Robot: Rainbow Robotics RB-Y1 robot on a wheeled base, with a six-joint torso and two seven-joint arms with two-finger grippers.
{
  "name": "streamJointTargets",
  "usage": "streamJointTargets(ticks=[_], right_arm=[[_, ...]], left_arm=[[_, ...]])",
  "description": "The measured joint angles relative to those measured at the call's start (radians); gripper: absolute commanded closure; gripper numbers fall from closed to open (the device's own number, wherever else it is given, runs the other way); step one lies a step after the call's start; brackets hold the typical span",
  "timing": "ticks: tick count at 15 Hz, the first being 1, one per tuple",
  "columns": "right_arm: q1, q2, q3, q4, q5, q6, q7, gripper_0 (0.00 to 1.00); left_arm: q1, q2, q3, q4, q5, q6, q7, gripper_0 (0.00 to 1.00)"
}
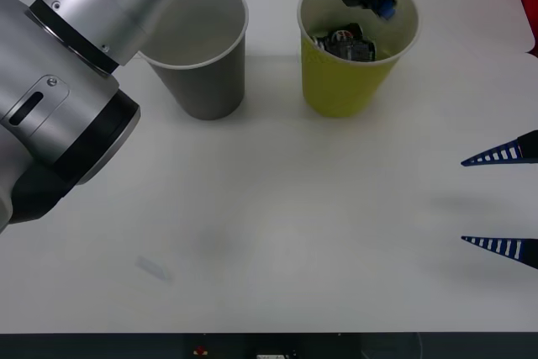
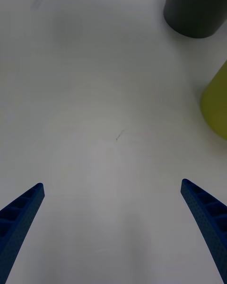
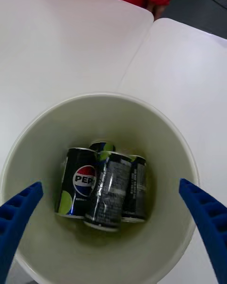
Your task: Put the can into the green bin and the plastic bottle into the gray bin
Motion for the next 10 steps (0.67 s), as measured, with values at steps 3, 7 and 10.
streamJointTargets(ticks=[3,7,10], right_arm=[[0.0,0.0,0.0,0.0,0.0,0.0,0.0,0.0],[0.0,0.0,0.0,0.0,0.0,0.0,0.0,0.0],[0.0,0.0,0.0,0.0,0.0,0.0,0.0,0.0]], left_arm=[[0.046,0.059,0.006,-0.077,0.079,-0.007,-0.048,0.0],[0.192,0.194,0.067,-0.289,0.212,-0.029,-0.126,0.0],[0.307,0.286,0.14,-0.456,0.317,-0.077,-0.184,0.0]])
